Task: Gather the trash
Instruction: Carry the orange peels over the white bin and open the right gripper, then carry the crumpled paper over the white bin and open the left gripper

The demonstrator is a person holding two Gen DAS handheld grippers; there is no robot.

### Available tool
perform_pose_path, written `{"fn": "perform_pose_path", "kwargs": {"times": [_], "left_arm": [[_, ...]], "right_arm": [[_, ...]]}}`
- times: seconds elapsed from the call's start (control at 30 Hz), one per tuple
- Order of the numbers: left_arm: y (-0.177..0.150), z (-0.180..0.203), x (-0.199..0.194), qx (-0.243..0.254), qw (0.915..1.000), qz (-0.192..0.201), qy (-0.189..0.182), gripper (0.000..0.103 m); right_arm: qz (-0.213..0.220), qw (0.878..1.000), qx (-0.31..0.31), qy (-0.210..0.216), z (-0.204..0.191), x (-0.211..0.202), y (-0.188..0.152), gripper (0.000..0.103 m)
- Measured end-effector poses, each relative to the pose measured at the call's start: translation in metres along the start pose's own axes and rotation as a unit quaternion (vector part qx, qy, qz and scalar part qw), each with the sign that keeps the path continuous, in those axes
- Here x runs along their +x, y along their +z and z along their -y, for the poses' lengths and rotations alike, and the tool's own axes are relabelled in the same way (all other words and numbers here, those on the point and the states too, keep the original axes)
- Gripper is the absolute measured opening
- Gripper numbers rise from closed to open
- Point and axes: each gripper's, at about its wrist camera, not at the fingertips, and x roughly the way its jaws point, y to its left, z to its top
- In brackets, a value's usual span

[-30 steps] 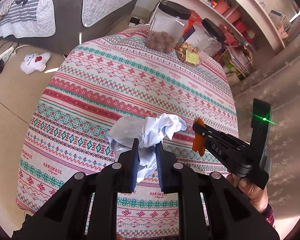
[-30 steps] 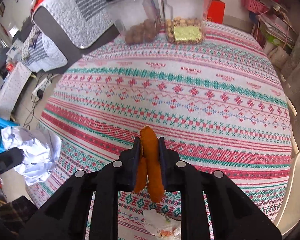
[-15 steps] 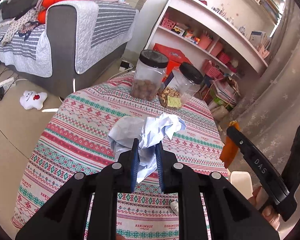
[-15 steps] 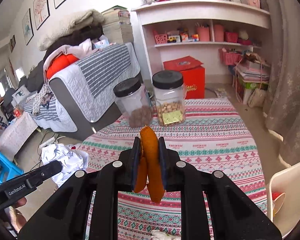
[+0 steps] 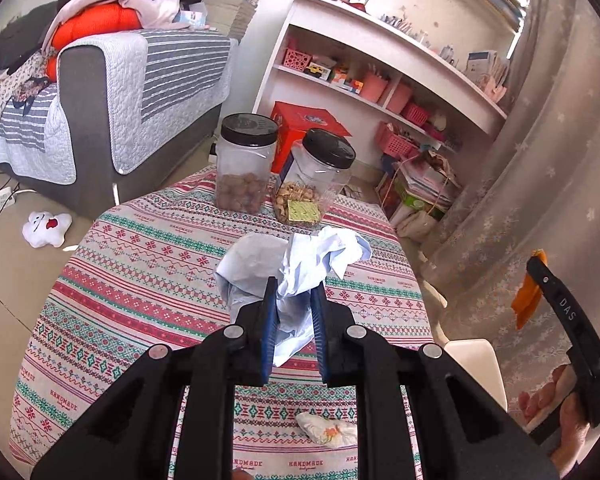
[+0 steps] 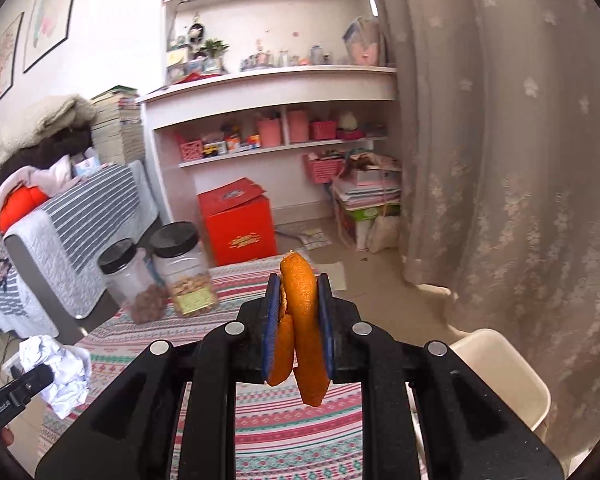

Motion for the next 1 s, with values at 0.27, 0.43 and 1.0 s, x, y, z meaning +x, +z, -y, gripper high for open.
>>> {"fn": "perform_pose_path", "kwargs": {"times": [0.27, 0.43, 1.0], "left_arm": [[-0.013, 0.037, 0.016, 0.022, 0.9996, -0.011, -0.013, 0.016], [-0.023, 0.068, 0.023, 0.04, 0.9985, -0.02, -0.033, 0.016], [-0.043, 0.245, 0.04, 0.125, 0.9775, -0.056, -0.16, 0.016]], "right_arm": [[-0.019, 0.99, 0.053, -0.129, 0.091, 0.009, -0.001, 0.023], [-0.002, 0.983, 0.08, -0.166, 0.131, -0.002, -0.003, 0.081], [0.064, 0.94, 0.172, -0.287, 0.234, -0.061, 0.006, 0.096]]}}
